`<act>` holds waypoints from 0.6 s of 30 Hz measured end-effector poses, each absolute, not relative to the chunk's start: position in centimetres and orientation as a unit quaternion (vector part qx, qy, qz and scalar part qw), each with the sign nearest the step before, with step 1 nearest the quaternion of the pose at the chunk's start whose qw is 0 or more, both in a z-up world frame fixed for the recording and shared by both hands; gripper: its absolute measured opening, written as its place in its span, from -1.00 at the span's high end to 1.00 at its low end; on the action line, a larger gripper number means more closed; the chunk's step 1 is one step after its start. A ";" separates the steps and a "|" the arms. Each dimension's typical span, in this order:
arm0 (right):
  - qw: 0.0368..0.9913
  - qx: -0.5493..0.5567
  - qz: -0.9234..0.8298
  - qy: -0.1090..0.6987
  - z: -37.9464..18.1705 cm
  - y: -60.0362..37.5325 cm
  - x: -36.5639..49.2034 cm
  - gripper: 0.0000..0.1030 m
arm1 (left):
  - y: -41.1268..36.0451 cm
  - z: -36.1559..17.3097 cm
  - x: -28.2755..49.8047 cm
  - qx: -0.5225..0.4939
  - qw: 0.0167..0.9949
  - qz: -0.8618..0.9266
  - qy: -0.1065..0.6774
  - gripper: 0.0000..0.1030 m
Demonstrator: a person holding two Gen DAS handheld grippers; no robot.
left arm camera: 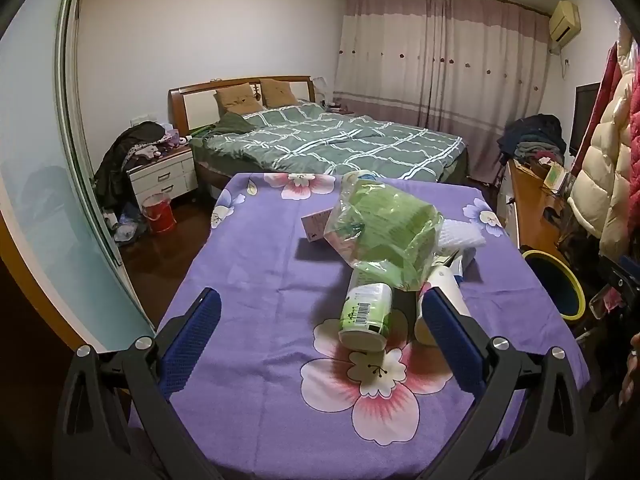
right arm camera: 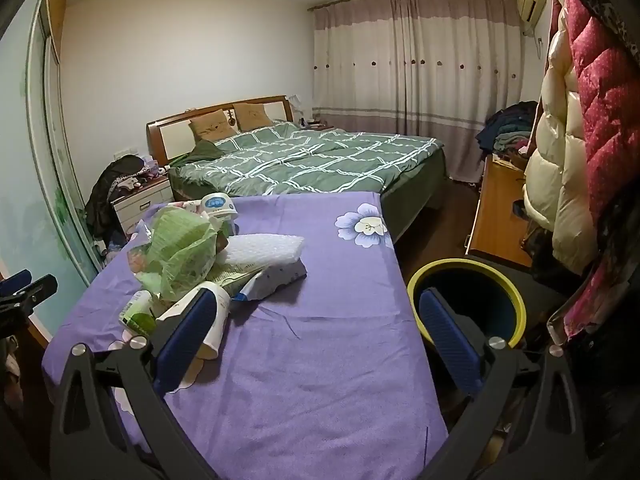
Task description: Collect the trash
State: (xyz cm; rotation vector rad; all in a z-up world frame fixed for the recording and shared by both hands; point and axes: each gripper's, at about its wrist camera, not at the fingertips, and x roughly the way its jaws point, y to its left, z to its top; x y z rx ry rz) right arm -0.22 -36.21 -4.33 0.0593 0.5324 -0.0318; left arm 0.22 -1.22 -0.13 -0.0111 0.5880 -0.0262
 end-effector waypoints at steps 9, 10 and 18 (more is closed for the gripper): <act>0.964 0.037 -0.018 0.261 -4.3 -36.4 -0.1 -0.88 | -1.4 -0.3 0.3 -0.004 0.957 -0.015 0.290 -0.93; 0.964 0.037 -0.018 0.261 -4.2 -36.4 -0.2 -0.88 | -1.4 -0.3 0.3 -0.004 0.957 -0.015 0.290 -0.93; 0.964 0.037 -0.018 0.261 -4.3 -36.4 -0.2 -0.88 | -1.6 -0.3 0.5 -0.003 0.955 -0.021 0.297 -0.93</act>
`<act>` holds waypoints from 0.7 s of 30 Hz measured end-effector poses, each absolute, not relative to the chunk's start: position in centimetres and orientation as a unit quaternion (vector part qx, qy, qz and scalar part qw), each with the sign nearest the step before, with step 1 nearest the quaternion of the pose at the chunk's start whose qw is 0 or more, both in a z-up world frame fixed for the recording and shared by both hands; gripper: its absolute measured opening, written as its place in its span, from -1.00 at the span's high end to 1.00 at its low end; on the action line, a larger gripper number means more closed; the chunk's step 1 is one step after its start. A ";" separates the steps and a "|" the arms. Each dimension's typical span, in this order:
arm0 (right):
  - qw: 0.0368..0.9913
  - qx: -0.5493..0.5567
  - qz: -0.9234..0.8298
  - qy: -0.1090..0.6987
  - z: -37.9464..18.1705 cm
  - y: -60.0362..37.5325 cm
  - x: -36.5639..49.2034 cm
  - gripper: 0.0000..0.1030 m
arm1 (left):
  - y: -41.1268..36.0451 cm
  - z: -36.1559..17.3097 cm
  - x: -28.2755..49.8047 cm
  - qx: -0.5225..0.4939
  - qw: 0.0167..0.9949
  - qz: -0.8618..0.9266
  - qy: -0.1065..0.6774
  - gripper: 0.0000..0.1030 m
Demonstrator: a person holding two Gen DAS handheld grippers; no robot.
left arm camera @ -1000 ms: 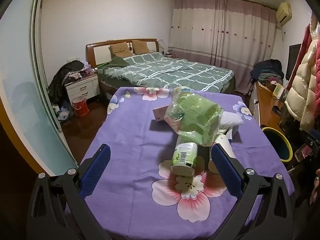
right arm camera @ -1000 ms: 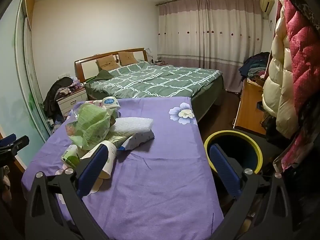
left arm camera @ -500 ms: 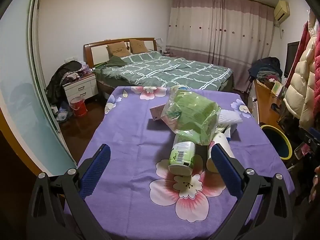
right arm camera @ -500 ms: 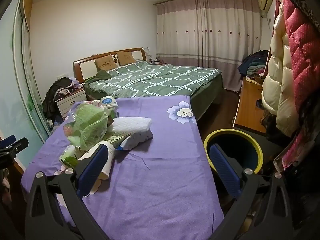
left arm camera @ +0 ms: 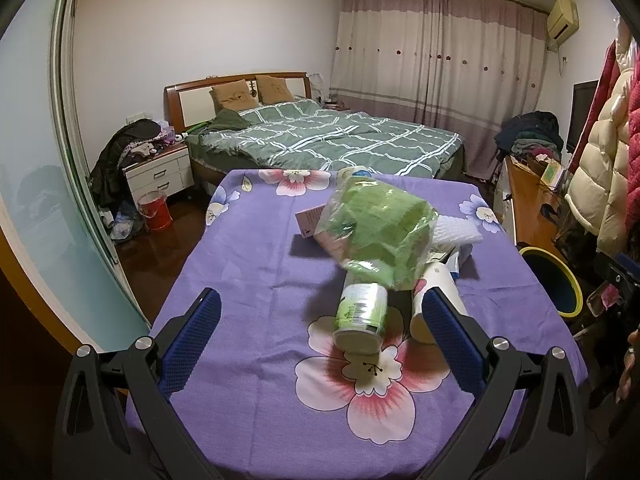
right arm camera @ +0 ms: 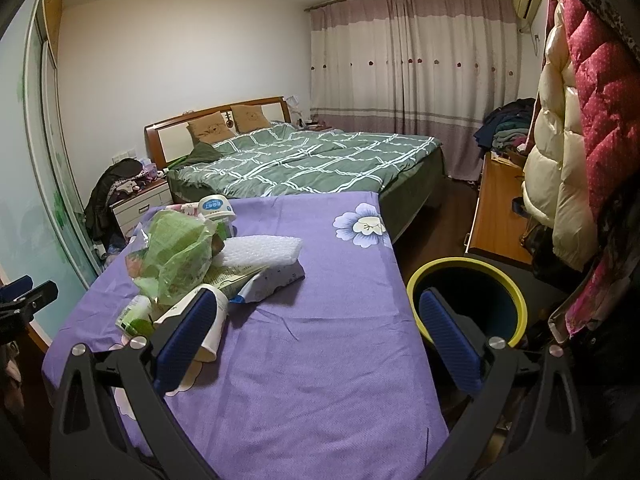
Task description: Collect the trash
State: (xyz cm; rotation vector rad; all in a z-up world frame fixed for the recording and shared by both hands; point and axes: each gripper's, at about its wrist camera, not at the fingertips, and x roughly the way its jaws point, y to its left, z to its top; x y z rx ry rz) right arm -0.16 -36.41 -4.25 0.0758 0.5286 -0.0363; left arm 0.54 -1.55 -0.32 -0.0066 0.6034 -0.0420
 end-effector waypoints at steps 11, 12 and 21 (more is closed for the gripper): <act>0.964 0.039 -0.018 0.263 -4.4 -36.4 -0.1 -0.88 | -1.8 -0.3 0.6 -0.002 0.954 -0.021 0.298 -0.93; 0.964 0.039 -0.019 0.262 -4.4 -36.4 -0.1 -0.88 | -1.7 -0.4 0.6 -0.003 0.954 -0.021 0.298 -0.93; 0.964 0.041 -0.020 0.262 -4.4 -36.5 -0.1 -0.88 | -1.9 -0.5 0.7 -0.002 0.954 -0.024 0.299 -0.93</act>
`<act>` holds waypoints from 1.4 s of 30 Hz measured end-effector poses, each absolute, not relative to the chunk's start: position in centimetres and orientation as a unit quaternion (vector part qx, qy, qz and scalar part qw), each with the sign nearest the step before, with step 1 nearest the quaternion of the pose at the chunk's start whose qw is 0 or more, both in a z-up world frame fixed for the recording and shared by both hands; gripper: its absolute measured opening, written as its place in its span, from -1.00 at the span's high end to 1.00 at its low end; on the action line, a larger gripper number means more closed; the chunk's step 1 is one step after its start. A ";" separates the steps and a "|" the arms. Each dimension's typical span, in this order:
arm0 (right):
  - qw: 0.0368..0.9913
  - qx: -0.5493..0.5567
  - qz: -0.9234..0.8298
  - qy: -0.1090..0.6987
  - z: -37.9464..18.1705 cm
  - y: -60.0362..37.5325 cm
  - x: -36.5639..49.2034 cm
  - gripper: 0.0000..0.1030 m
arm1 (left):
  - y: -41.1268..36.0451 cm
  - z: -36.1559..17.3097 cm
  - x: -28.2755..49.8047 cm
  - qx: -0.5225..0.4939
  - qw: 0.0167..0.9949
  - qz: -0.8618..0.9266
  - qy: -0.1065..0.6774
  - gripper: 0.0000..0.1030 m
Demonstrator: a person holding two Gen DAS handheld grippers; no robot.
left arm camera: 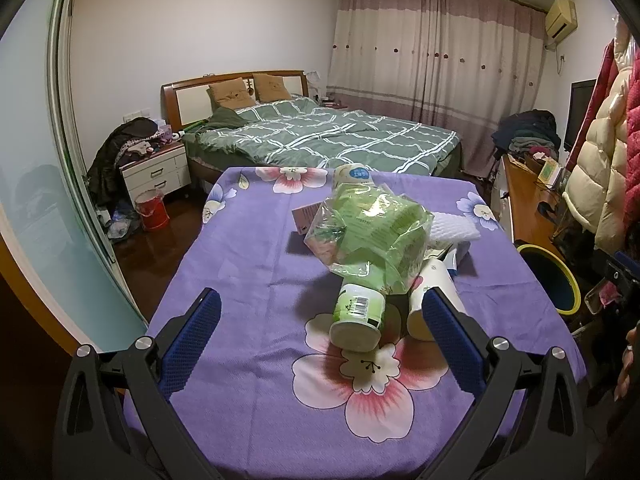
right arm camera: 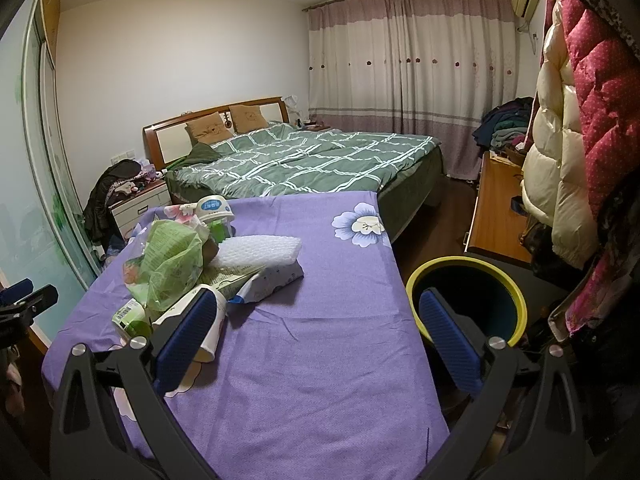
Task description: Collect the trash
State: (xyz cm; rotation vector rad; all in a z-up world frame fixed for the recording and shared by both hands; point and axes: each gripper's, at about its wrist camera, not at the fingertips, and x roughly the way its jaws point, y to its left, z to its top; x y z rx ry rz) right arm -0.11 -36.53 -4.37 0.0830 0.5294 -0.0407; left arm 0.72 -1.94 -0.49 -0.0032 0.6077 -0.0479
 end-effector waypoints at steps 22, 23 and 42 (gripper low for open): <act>0.964 0.041 -0.019 0.262 -4.3 -36.5 0.0 -0.88 | -1.9 -0.6 0.7 -0.002 0.954 -0.023 0.300 -0.93; 0.964 0.042 -0.019 0.262 -4.3 -36.5 0.0 -0.88 | -1.9 -0.6 0.7 -0.002 0.954 -0.024 0.300 -0.93; 0.963 0.044 -0.015 0.264 -4.4 -36.3 1.1 -0.88 | -2.3 -0.7 1.5 -0.002 0.954 -0.023 0.299 -0.93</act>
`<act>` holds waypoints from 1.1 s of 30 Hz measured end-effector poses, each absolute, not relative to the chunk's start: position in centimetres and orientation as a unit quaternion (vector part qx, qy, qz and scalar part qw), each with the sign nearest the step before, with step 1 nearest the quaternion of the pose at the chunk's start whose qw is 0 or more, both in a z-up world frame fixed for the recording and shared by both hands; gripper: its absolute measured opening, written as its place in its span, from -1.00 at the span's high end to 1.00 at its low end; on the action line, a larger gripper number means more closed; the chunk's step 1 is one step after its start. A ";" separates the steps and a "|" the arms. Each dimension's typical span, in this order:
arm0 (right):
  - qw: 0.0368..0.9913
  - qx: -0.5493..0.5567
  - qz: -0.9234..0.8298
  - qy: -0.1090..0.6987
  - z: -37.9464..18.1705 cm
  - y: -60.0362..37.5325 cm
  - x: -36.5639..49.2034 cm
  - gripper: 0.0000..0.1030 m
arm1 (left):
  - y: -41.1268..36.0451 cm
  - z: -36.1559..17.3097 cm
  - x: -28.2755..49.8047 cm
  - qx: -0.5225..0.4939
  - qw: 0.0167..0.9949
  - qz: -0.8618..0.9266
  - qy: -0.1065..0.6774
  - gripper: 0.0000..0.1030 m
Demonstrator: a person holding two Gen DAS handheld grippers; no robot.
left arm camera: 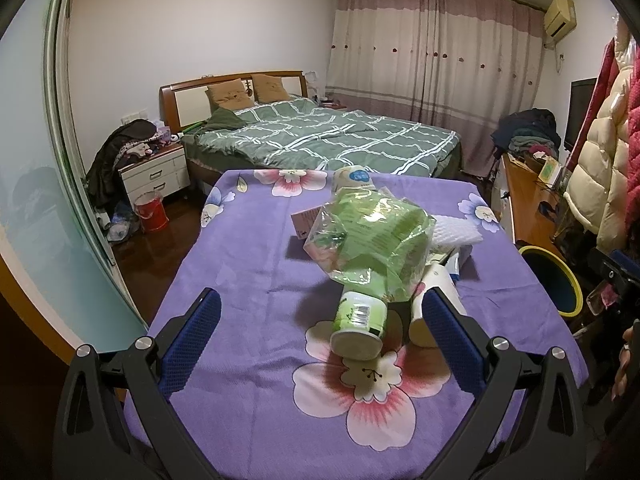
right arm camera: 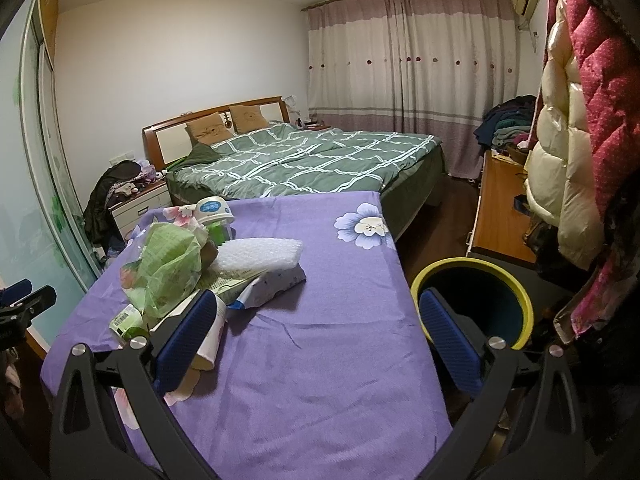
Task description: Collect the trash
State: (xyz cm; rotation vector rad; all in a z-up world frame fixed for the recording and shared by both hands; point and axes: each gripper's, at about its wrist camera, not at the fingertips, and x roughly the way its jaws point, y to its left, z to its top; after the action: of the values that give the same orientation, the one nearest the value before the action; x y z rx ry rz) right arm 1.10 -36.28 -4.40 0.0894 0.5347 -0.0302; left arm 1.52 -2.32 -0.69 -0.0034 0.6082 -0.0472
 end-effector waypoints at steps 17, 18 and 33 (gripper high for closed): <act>0.952 0.026 0.069 0.298 -7.7 -28.2 13.4 -0.88 | 1.4 -2.6 6.0 -0.018 0.951 0.007 0.309 -0.93; 0.951 0.023 0.072 0.301 -8.0 -27.7 14.2 -0.88 | 1.4 -2.7 6.3 -0.017 0.950 0.008 0.311 -0.93; 0.923 0.051 0.122 0.363 -11.5 -23.8 19.9 0.47 | 2.1 -5.6 9.5 -0.020 0.942 0.000 0.335 -0.93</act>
State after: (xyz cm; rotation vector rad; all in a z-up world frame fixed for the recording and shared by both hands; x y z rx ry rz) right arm 19.93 -23.78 -11.46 0.1055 0.7444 0.2496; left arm 9.51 2.15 -5.59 -0.0405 0.6826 0.0010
